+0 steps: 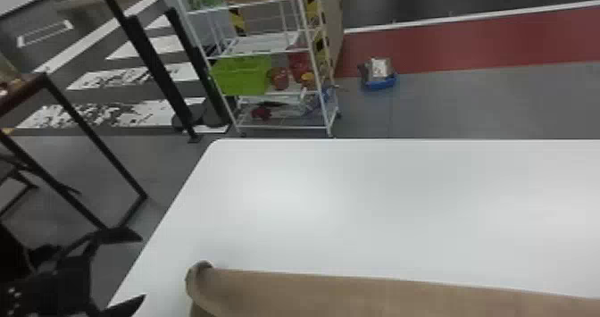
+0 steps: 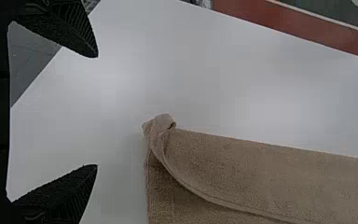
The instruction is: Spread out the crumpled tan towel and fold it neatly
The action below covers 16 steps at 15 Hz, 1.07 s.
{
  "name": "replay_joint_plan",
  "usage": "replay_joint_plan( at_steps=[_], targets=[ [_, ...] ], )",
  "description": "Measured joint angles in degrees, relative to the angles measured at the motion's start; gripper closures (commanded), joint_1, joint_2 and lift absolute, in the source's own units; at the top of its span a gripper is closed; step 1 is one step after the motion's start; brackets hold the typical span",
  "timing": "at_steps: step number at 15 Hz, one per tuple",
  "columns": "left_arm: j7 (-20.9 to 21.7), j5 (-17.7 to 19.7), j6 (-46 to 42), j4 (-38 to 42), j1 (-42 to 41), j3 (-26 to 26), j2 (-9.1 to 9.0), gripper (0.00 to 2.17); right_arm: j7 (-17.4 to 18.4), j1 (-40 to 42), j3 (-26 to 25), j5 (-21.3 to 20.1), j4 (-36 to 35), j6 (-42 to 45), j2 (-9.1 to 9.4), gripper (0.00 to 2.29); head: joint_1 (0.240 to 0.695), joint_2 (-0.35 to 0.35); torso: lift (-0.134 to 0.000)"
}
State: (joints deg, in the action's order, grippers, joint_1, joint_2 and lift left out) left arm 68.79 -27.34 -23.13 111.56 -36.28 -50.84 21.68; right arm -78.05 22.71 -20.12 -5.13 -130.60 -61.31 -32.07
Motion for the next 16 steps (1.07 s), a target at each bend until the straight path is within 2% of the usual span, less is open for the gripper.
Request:
replay_joint_plan(
  at_steps=[5,8,12,16],
  targets=[
    [-4.4,2.0,-2.4,-1.8,2.3,-0.9,-0.09,0.04,0.0,-1.9,-0.2,3.5,5.0,-0.4,2.58,0.53,0.695,0.350,-0.122],
    [-4.4,2.3,-3.3,-2.3,3.1,0.1,-0.24,0.04,0.0,-3.2,1.2,4.1,8.3,0.3,4.53,0.53,0.695,0.350,-0.122],
    [-4.4,2.5,-4.5,-2.3,3.2,-0.5,-0.41,0.04,0.0,-2.9,-0.7,4.2,8.7,0.3,4.38,0.53,0.695,0.350,-0.122],
    [-3.8,2.9,-5.2,-2.2,3.2,-0.6,-0.64,0.04,0.0,-3.0,-0.4,2.9,9.6,0.4,4.11,0.53,0.695,0.343,-0.122]
  ],
)
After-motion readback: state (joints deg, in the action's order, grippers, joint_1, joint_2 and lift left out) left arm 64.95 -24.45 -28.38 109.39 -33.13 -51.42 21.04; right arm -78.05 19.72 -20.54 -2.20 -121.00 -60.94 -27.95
